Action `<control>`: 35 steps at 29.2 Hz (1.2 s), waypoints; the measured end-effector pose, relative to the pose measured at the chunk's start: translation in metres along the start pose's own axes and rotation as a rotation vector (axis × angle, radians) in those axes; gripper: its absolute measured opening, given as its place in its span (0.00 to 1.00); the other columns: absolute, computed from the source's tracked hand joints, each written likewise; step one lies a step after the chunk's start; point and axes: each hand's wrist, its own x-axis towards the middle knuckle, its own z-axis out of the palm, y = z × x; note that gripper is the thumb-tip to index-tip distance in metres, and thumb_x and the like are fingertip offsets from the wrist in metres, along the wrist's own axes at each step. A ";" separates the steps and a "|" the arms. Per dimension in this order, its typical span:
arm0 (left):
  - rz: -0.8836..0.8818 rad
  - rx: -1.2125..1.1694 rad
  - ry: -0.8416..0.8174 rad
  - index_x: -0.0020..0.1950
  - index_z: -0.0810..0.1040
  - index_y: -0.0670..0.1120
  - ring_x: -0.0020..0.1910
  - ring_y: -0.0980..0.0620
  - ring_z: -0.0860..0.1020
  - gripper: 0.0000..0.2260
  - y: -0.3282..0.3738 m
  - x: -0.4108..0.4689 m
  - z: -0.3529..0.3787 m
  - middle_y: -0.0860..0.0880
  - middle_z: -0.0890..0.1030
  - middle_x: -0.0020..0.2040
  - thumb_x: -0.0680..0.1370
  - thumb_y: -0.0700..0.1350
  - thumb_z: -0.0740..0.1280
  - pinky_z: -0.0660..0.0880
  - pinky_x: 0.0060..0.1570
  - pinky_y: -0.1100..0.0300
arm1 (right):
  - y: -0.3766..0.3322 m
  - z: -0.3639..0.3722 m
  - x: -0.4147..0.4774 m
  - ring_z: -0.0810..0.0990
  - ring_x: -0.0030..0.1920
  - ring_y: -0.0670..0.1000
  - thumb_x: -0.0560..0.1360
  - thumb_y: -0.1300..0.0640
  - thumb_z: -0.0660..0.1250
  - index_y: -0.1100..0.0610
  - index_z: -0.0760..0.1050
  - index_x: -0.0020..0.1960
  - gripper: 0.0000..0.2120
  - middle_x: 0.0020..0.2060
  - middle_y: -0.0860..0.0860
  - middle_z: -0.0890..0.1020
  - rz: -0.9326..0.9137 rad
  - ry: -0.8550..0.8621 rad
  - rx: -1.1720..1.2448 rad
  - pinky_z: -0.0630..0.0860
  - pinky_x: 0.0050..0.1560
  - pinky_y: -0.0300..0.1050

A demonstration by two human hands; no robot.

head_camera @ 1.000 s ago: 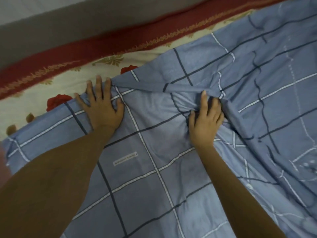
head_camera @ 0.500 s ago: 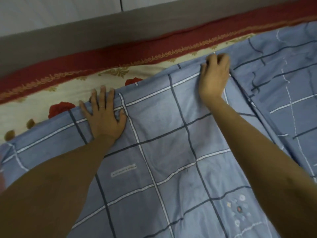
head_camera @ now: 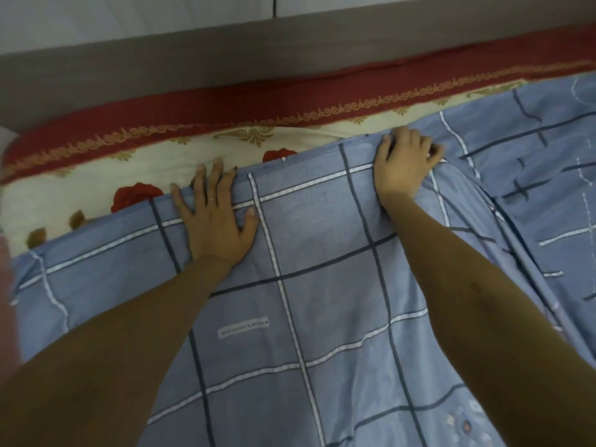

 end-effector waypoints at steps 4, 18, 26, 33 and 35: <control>0.026 -0.107 0.110 0.69 0.66 0.46 0.75 0.45 0.56 0.23 -0.006 -0.002 0.003 0.46 0.62 0.75 0.76 0.55 0.56 0.39 0.72 0.41 | -0.004 0.007 -0.001 0.73 0.52 0.57 0.80 0.50 0.48 0.58 0.73 0.50 0.17 0.46 0.55 0.77 0.017 0.061 0.059 0.58 0.65 0.52; 0.176 -0.001 0.124 0.47 0.75 0.37 0.42 0.37 0.73 0.17 -0.021 0.044 -0.021 0.36 0.74 0.48 0.79 0.49 0.53 0.68 0.40 0.48 | 0.002 0.013 0.006 0.73 0.50 0.55 0.81 0.55 0.51 0.58 0.73 0.48 0.13 0.43 0.55 0.78 0.006 0.139 0.198 0.57 0.65 0.48; -0.004 -0.024 0.221 0.47 0.73 0.38 0.36 0.39 0.73 0.11 -0.009 0.046 0.003 0.38 0.76 0.44 0.80 0.43 0.55 0.61 0.39 0.52 | 0.002 0.010 0.006 0.73 0.48 0.56 0.81 0.54 0.51 0.60 0.72 0.50 0.14 0.42 0.55 0.79 0.032 0.135 0.250 0.60 0.65 0.50; 0.022 -0.006 0.203 0.47 0.72 0.40 0.37 0.41 0.72 0.12 -0.010 0.047 0.008 0.40 0.76 0.45 0.80 0.45 0.53 0.57 0.40 0.53 | 0.002 0.003 0.014 0.73 0.40 0.58 0.82 0.54 0.51 0.59 0.71 0.51 0.13 0.37 0.58 0.80 0.026 0.086 0.191 0.61 0.59 0.48; 0.025 -0.004 0.203 0.46 0.72 0.40 0.36 0.42 0.72 0.13 -0.010 0.048 0.007 0.40 0.76 0.44 0.79 0.46 0.52 0.56 0.39 0.53 | 0.006 -0.001 0.028 0.74 0.41 0.60 0.82 0.55 0.51 0.60 0.71 0.53 0.13 0.40 0.60 0.80 -0.061 0.008 0.131 0.60 0.53 0.48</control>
